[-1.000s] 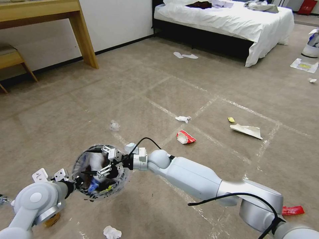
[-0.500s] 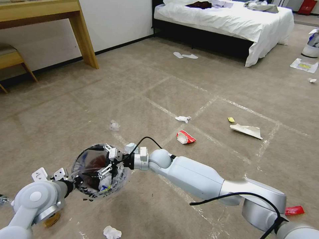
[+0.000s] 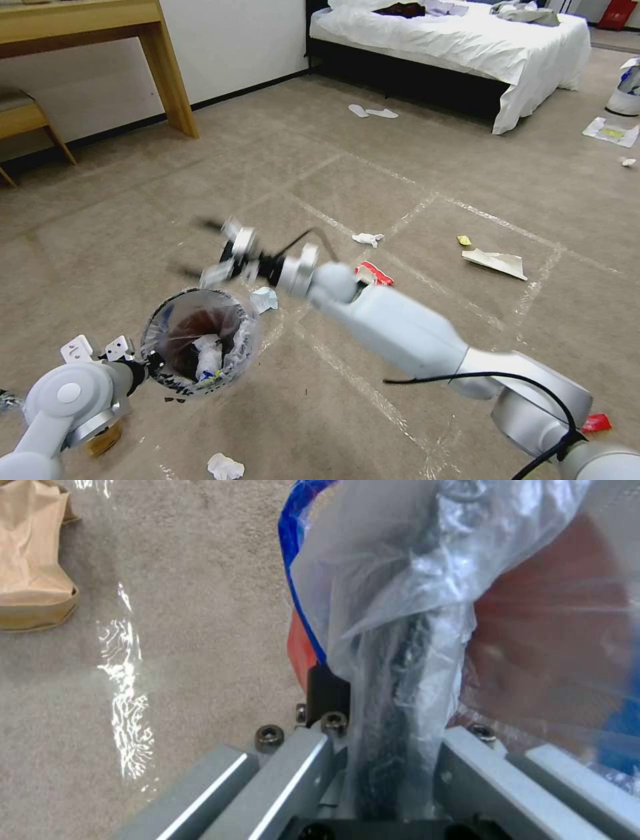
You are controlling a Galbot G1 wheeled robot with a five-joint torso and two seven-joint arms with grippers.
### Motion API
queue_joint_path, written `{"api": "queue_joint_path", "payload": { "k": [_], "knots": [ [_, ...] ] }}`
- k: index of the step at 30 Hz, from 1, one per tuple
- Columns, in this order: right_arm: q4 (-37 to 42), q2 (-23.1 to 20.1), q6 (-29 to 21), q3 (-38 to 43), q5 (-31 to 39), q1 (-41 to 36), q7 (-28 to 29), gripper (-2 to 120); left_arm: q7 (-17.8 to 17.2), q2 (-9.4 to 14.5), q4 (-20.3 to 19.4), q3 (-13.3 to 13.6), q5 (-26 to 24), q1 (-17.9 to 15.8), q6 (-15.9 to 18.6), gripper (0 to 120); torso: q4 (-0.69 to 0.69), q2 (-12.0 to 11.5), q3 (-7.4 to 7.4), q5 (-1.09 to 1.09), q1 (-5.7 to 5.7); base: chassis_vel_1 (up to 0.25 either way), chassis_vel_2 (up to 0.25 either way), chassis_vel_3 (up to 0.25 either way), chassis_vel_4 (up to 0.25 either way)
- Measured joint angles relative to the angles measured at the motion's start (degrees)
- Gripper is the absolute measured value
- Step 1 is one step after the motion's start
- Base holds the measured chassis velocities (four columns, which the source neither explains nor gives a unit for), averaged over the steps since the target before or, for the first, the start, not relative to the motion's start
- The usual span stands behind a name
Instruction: Pick up the trash bin and place the garbage on the floor into it.
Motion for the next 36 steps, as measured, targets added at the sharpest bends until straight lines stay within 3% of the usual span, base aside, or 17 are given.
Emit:
{"api": "queue_joint_path", "payload": {
  "k": [5, 8, 11, 14, 15, 16, 20, 24, 36],
  "knots": [
    [4.03, -4.91, -0.82, 11.13, -3.86, -8.85, 11.28, 100, 0.0, -0.52, -0.14, -0.22, 0.01, 0.23, 0.02, 0, 0.01, 0.0, 0.0, 0.02, 0.0, 0.0, 0.0, 0.0, 0.0],
    [4.62, -5.81, -0.93, 13.5, -4.91, -10.62, 12.88, 100, 0.01, -0.65, -0.21, -0.14, 0.1, 0.32, 0.04, 0, 0.01, 0.0, 0.0, 0.02, 0.0, 0.0, 0.0, 0.0, 0.0],
    [8.53, -9.32, -2.28, 25.44, -8.77, -20.09, 17.97, 100, 0.03, -1.44, -0.6, -0.01, 0.51, 0.51, 0.12, 0, -0.01, 0.0, 0.0, 0.02, 0.0, 0.0, 0.0, 0.0, 0.0],
    [9.4, -9.62, -2.29, 27.57, -9.44, -22.1, 18.9, 100, 0.04, -1.63, -0.74, -0.14, 0.55, 0.6, 0.12, 0, -0.02, 0.0, -0.01, 0.02, 0.0, 0.0, 0.0, 0.0, 0.0],
    [10.91, -9.9, -1.84, 31.64, -10.91, -26.59, 20.64, 100, 0.05, -2.0, -1.1, -0.48, 0.65, 0.92, 0.15, 0, 0.01, 0.0, -0.01, 0.02, 0.0, 0.0, 0.0, 0.0, 0.0],
    [15.13, -8.91, -1.19, 40.83, -14.66, -35.86, 22.3, 100, 0.05, -2.14, -1.67, -0.97, 0.96, 1.53, 0.19, 0, 0.01, 0.0, -0.01, 0.01, 0.0, 0.0, 0.0, 0.0, 0.0],
    [18.16, -7.26, -1.26, 46.76, -17.6, -42.63, 22.6, 100, 0.06, -2.05, -2.0, -1.21, 0.97, 1.71, 0.24, 0, -0.01, 0.01, -0.02, 0.02, -0.01, 0.0, 0.0, 0.0, 0.0],
    [18.95, -4.24, 1.8, 52.31, -23.16, -51.02, 20.96, 100, 0.19, -2.14, -2.03, -1.15, 1.28, 1.71, 0.3, 0, 0.02, 0.01, -0.01, 0.01, -0.01, 0.0, 0.0, 0.0, 0.0],
    [22.97, 1.37, 5.16, 58.3, -28.42, -60.72, 20.29, 100, 0.04, -2.01, -2.52, -2.05, 1.35, 2.12, 0.6, 0, 0.01, 0.01, -0.01, 0.0, -0.01, 0.0, 0.0, 0.0, 0.0]
  ]
}}
